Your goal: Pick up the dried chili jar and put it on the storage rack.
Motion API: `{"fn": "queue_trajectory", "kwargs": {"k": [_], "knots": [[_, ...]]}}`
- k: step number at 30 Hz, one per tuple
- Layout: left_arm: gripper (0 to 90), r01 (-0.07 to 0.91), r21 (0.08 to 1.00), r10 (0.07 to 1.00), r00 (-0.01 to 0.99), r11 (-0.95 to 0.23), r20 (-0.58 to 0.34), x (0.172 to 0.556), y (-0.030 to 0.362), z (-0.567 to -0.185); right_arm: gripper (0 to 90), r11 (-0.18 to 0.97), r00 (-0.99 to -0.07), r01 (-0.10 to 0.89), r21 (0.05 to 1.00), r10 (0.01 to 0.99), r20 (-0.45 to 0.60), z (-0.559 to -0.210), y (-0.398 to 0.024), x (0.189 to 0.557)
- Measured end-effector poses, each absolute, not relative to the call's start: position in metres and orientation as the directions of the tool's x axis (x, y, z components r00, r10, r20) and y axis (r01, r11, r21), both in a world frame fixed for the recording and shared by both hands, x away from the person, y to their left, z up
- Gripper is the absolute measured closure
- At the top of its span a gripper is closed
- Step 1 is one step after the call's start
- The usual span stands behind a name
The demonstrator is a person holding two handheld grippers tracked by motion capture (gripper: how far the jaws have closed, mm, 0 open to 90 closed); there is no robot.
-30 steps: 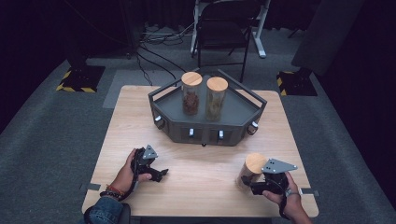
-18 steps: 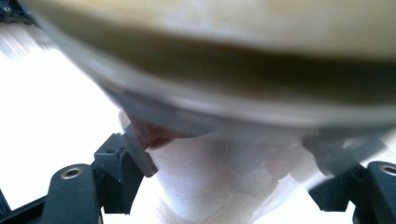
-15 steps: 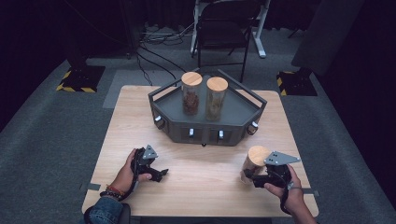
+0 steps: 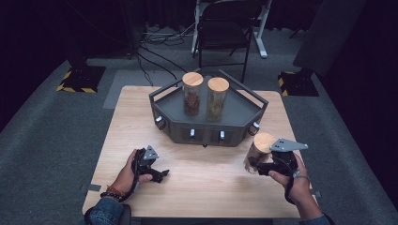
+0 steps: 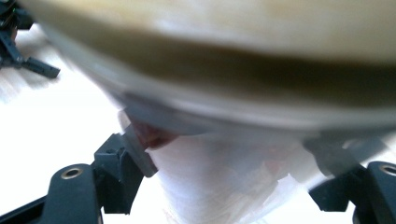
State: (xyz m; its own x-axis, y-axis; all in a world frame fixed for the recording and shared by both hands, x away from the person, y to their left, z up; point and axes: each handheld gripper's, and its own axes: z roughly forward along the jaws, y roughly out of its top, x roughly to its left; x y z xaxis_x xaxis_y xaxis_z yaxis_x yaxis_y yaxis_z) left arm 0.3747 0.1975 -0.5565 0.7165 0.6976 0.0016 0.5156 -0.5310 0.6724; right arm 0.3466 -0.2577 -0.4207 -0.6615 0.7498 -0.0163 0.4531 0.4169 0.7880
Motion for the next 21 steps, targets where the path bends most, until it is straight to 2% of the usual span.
{"fn": "queue_trajectory", "kwargs": {"k": [21], "knots": [[0.0, 0.515, 0.672, 0.697, 0.717, -0.532, 0.002, 0.375, 0.198, -0.556, 25.9, 0.393, -0.610, 0.459, 0.797, 0.791, -0.038, -0.365, -0.252, 0.381]]}}
